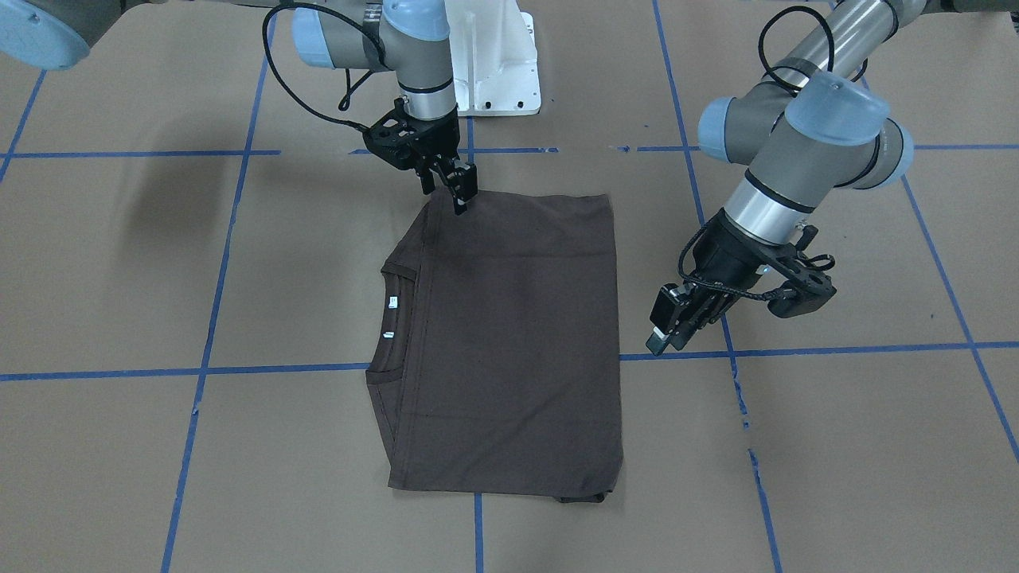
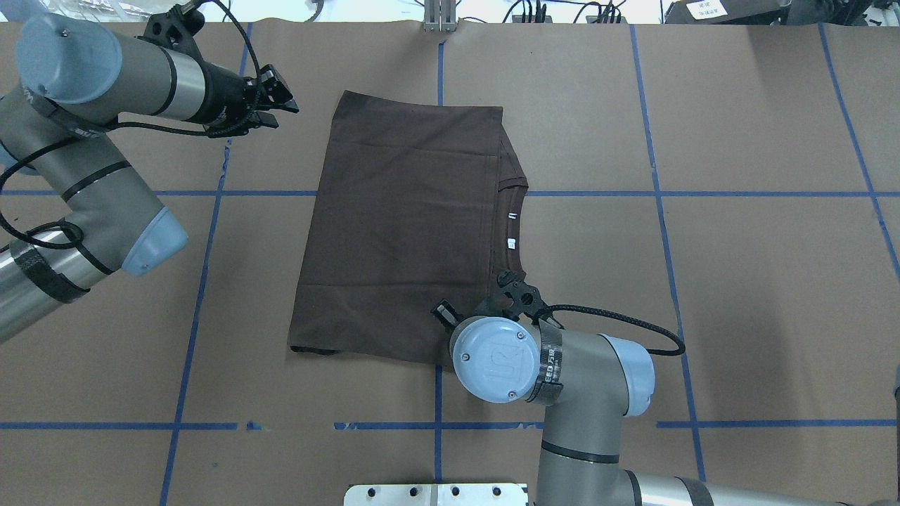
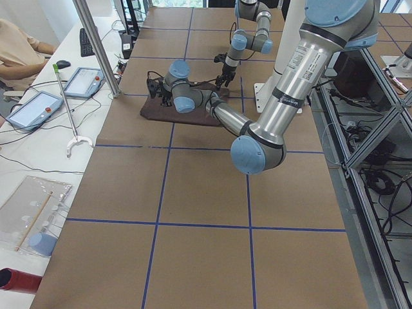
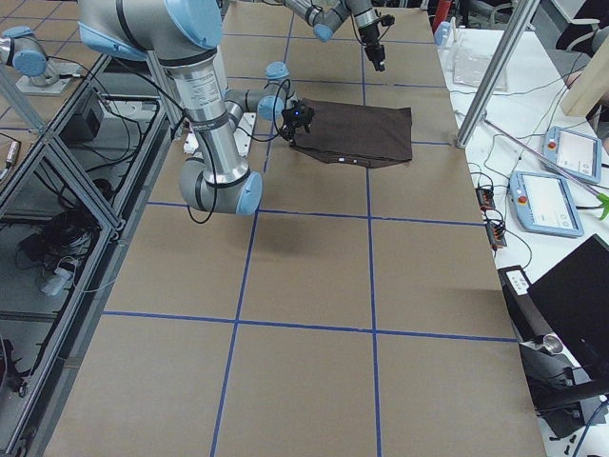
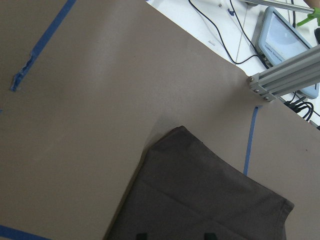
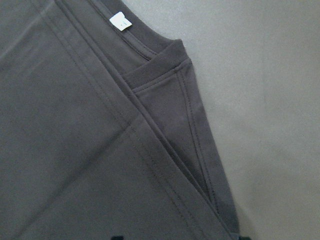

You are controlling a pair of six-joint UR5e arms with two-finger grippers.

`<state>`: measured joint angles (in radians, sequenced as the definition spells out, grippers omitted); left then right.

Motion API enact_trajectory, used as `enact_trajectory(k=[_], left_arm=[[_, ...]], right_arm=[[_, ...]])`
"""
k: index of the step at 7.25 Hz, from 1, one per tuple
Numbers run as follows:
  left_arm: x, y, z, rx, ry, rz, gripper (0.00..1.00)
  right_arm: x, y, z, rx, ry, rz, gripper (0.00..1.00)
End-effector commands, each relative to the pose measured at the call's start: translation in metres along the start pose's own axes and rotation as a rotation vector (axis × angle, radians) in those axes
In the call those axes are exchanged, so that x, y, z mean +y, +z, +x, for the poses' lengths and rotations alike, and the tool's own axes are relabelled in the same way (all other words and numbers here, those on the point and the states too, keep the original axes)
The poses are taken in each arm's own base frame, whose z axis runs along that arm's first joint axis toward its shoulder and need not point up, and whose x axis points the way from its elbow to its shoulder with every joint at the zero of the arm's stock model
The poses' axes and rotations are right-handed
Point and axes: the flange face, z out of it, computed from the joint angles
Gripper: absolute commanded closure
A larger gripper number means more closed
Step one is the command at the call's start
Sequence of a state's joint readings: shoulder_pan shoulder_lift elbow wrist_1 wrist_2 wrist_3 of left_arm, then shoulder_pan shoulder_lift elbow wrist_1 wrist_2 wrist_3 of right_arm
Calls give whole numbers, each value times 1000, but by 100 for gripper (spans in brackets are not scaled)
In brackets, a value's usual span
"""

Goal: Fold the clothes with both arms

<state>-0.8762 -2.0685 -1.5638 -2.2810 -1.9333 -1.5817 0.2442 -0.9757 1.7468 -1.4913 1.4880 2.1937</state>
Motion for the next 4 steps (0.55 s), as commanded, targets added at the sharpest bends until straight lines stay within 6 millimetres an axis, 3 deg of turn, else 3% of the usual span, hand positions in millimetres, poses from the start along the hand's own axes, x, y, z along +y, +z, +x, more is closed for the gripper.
enact_trajectory(k=[1, 4], left_arm=[[0, 0, -1, 0, 2, 0, 52], [0, 0, -1, 0, -3, 0, 52]], right_arm=[[5, 4, 4, 13, -6, -5, 20], [7, 12, 7, 37, -10, -9, 26]])
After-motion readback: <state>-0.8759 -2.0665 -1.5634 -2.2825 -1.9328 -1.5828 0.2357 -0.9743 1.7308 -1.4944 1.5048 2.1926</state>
